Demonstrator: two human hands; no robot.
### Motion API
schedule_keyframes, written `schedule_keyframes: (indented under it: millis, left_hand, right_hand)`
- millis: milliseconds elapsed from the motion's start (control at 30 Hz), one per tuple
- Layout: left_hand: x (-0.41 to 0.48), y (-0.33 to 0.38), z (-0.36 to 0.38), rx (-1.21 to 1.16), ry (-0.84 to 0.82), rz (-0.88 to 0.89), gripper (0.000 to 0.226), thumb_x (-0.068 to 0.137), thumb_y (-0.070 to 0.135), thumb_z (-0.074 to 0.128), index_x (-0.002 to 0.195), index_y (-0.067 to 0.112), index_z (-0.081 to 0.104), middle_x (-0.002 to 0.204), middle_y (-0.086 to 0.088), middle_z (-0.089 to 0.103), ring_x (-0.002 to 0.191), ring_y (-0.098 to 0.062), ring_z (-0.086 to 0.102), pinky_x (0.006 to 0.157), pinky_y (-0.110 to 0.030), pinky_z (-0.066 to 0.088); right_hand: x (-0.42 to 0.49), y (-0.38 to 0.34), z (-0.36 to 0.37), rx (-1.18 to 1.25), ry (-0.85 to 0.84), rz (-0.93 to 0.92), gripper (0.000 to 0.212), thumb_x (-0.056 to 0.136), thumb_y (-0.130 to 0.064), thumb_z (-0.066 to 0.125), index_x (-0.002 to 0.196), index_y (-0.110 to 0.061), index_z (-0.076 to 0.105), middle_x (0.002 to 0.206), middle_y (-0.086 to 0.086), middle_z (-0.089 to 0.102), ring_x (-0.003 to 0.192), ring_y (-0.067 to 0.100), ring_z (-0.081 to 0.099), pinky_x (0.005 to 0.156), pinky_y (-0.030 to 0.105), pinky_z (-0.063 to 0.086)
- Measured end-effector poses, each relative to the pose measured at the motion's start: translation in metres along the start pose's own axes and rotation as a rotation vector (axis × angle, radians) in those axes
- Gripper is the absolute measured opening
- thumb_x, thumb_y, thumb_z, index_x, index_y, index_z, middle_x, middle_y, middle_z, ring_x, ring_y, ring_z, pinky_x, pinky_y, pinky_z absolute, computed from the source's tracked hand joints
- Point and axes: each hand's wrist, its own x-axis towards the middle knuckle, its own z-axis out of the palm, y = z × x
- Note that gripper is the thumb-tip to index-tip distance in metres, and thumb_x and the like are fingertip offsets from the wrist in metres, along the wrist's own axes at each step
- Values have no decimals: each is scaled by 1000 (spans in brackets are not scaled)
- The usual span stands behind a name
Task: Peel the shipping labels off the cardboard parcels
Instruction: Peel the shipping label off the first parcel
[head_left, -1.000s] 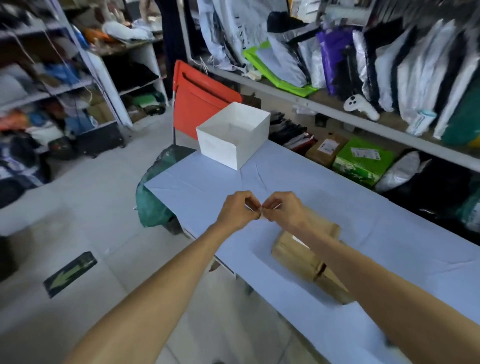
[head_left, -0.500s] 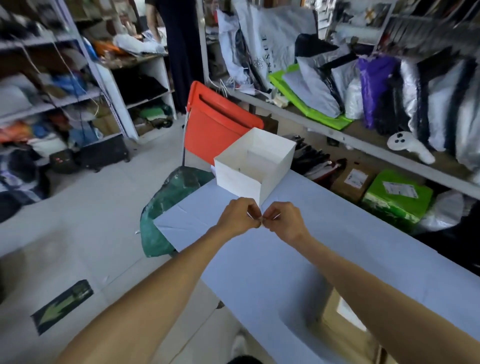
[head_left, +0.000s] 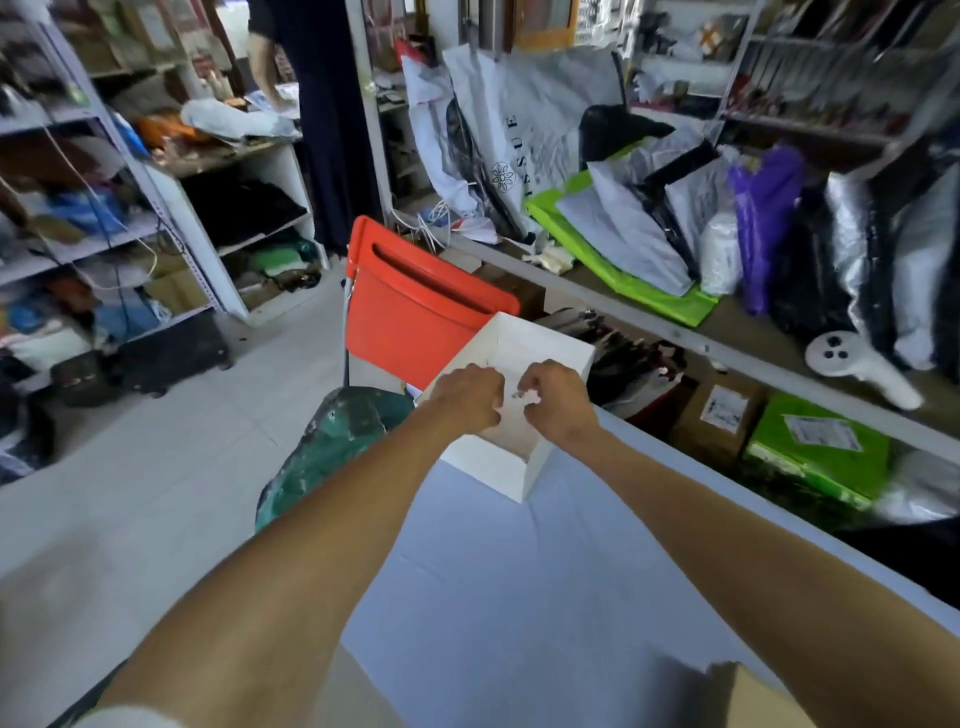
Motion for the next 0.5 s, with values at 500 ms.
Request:
schedule_keyframes:
  millis: [500]
  left_hand:
    - [35, -4, -14, 129, -51, -40, 27, 88, 17, 57, 115, 12, 59, 115, -8, 62, 105, -27, 59, 75, -30, 42]
  right_hand:
    - [40, 3, -2, -2, -72, 59, 33, 77, -8, 62, 110, -11, 64, 121, 5, 60, 118, 23, 50, 98, 32, 43]
